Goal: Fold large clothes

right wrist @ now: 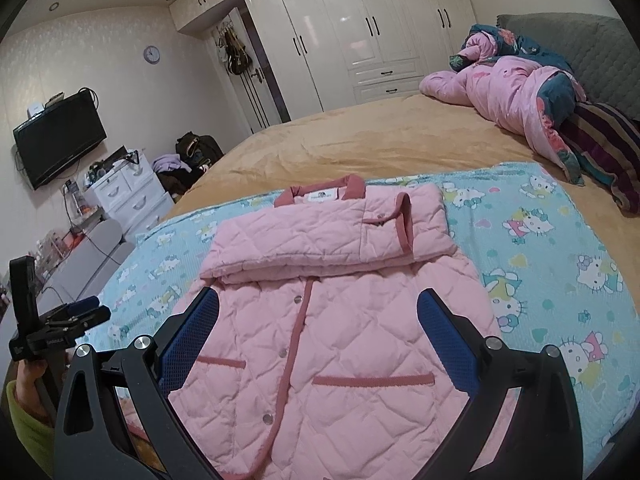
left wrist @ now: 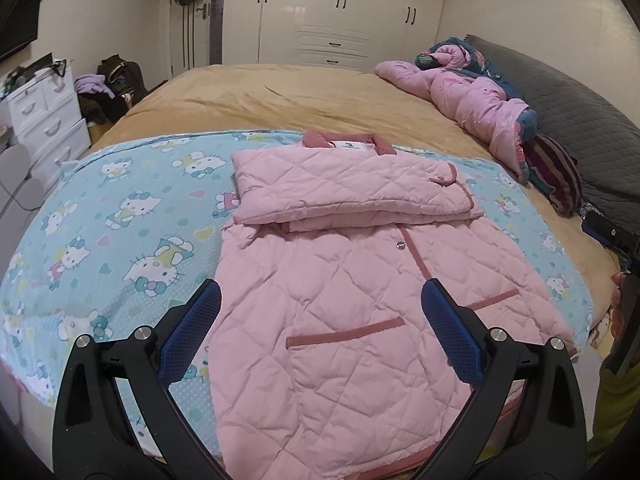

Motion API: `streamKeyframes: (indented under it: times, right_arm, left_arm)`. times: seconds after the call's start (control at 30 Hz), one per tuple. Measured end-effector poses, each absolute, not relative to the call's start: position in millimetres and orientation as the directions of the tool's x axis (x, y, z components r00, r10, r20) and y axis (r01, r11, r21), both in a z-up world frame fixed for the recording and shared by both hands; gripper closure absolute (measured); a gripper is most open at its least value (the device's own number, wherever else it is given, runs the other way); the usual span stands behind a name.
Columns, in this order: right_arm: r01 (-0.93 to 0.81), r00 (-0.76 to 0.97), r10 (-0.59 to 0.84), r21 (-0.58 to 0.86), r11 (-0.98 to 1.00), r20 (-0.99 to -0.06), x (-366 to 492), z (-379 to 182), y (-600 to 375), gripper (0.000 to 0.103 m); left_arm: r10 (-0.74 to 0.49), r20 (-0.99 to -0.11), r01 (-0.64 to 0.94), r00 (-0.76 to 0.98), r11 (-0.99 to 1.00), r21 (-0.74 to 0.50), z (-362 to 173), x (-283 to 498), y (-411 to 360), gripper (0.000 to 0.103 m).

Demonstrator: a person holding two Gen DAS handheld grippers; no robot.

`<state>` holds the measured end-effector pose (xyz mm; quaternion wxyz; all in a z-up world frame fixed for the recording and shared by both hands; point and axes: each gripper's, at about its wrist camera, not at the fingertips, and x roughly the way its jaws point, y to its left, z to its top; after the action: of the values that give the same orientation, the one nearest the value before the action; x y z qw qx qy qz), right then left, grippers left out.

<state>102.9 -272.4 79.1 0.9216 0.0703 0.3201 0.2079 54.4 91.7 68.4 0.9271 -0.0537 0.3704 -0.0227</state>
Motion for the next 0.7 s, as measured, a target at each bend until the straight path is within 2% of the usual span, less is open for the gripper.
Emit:
streamKeyframes:
  times: [0.7]
  right_arm:
    - [-0.349,0.646,0.427,0.253,0.902,-0.633,91.2,40.8,-288.1,0.004]
  left_arm:
    - [0.012,-0.758,-0.097,0.652,0.993,-0.068,23.7,29.3,116.7,0.009]
